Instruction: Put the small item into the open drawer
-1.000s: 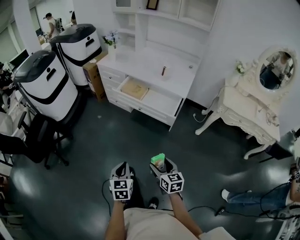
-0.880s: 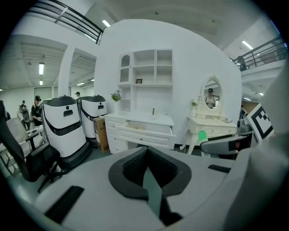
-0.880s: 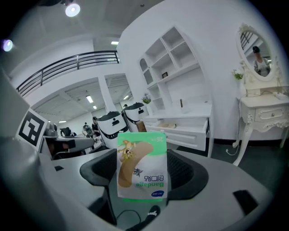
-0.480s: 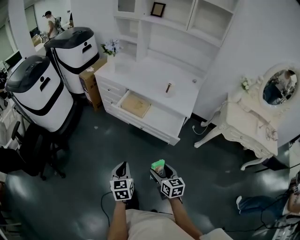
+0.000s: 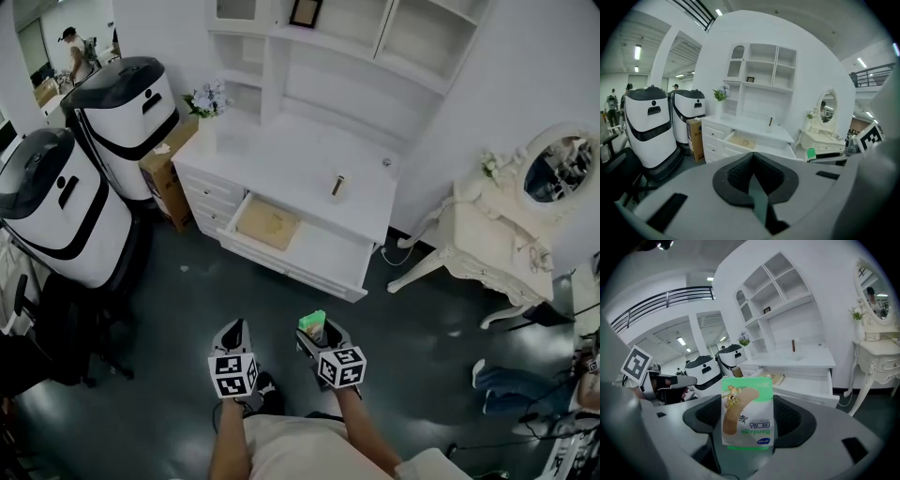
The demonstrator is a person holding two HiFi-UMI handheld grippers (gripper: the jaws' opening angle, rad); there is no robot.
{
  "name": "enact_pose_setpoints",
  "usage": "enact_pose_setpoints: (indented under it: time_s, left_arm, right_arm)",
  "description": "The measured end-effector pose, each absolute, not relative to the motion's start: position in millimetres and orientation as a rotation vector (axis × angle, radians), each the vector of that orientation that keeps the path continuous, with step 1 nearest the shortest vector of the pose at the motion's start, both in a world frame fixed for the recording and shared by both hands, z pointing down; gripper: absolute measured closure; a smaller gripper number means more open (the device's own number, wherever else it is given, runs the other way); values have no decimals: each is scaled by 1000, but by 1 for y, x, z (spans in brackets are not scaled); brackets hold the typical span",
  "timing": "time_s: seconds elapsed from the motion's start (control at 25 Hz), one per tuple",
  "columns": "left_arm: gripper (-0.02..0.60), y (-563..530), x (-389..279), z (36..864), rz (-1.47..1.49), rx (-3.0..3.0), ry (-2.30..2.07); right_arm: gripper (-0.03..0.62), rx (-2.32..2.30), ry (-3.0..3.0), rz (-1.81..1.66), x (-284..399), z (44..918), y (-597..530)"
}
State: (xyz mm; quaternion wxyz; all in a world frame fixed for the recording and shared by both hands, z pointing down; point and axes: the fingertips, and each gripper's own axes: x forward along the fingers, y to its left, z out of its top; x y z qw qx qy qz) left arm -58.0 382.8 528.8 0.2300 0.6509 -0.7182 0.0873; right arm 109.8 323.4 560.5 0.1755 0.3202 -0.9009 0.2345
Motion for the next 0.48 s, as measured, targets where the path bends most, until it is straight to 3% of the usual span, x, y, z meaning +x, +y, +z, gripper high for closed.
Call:
enact_pose_setpoints:
  time_s: [0.48]
  left_arm:
    - [565,362,-109,538,151,1774,-1935]
  right_arm:
    - [232,1039,-2486,660,95,569,287]
